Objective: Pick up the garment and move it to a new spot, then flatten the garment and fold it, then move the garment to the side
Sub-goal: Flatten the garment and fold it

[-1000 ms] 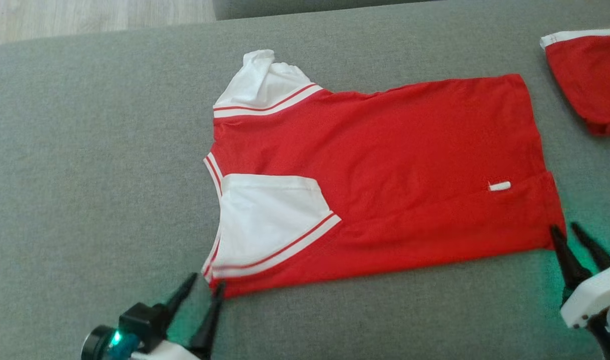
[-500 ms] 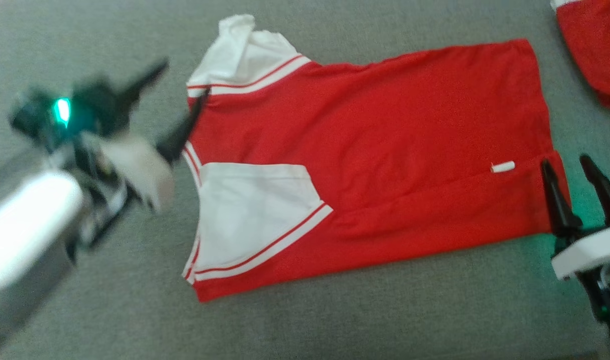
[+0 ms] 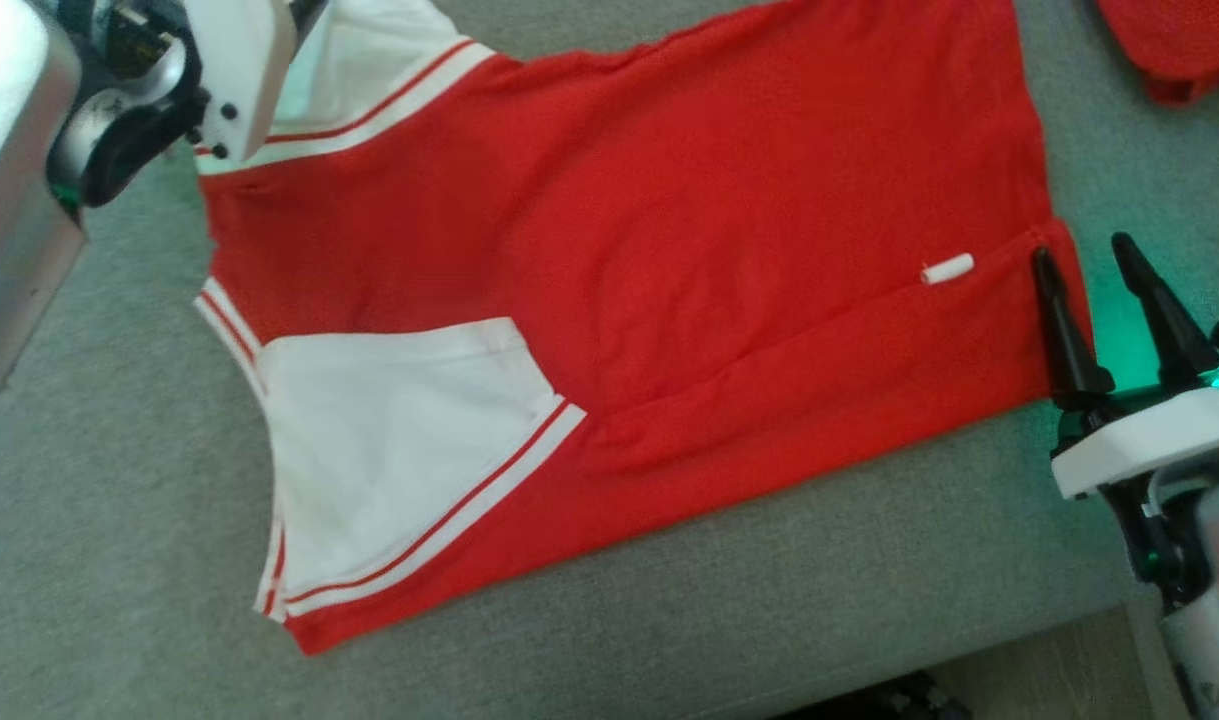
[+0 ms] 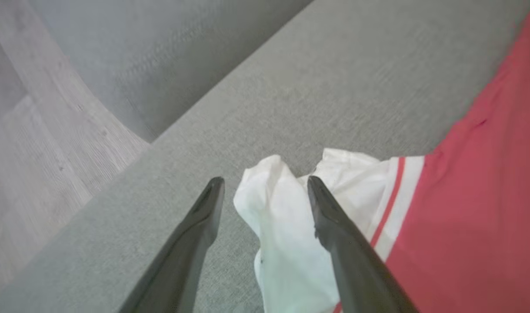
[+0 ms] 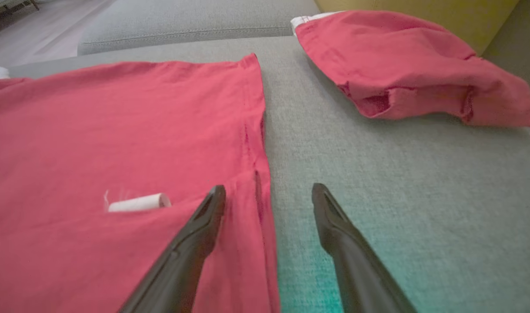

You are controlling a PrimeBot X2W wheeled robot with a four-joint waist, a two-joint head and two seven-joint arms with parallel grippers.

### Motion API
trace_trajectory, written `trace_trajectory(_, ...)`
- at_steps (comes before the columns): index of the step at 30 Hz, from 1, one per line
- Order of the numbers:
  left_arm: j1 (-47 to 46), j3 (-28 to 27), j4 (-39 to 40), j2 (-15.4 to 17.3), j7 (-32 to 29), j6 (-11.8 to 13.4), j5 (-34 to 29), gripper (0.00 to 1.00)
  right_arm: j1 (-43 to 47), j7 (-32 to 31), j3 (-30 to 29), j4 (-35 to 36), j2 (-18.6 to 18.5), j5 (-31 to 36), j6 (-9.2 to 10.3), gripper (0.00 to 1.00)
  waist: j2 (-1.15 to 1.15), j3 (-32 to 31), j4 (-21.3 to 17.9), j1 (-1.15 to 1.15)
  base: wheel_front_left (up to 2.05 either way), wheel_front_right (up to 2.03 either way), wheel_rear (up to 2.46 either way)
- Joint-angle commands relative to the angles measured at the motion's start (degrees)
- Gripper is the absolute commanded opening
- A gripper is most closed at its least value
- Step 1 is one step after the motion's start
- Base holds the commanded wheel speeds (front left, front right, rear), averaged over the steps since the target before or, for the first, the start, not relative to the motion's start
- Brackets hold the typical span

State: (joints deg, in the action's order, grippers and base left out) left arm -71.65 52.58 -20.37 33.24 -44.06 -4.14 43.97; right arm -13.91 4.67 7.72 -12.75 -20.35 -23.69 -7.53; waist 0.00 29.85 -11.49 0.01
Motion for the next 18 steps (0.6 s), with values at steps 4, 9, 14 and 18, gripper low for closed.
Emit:
trace_trajectory(4,-4.2,-1.3,-2.1,2.3,-3.1,-1.3,0.8,1.00,-0.8,2.0,1.7,-0.6,-0.5,-0.2,0.04,1.00,0.00,1.9,-1.9,-0.01,0.00,0.00,0.00)
trace_trajectory(9,-5.1,-0.8,-3.0,2.5,-1.7,-2.1,0.7,0.26,-1.7,3.2,2.1,-2.4,-0.3,-0.4,0.04,1.00,0.00,2.5,-1.8,-0.01,0.00,0.00,0.00)
trace_trajectory(14,-6.2,-0.2,-2.7,2.1,0.2,-2.7,0.8,0.00,-2.9,3.7,2.3,-3.3,-0.8,-0.5,0.04,1.00,0.00,2.4,-1.0,-0.01,0.00,0.00,0.00)
trace_trajectory(18,-6.8,-0.4,-1.5,1.6,2.9,-3.0,1.6,0.00,-4.1,3.2,2.0,-2.7,-2.3,-1.1,0.04,1.00,0.00,2.1,0.2,-0.01,0.00,0.00,0.00)
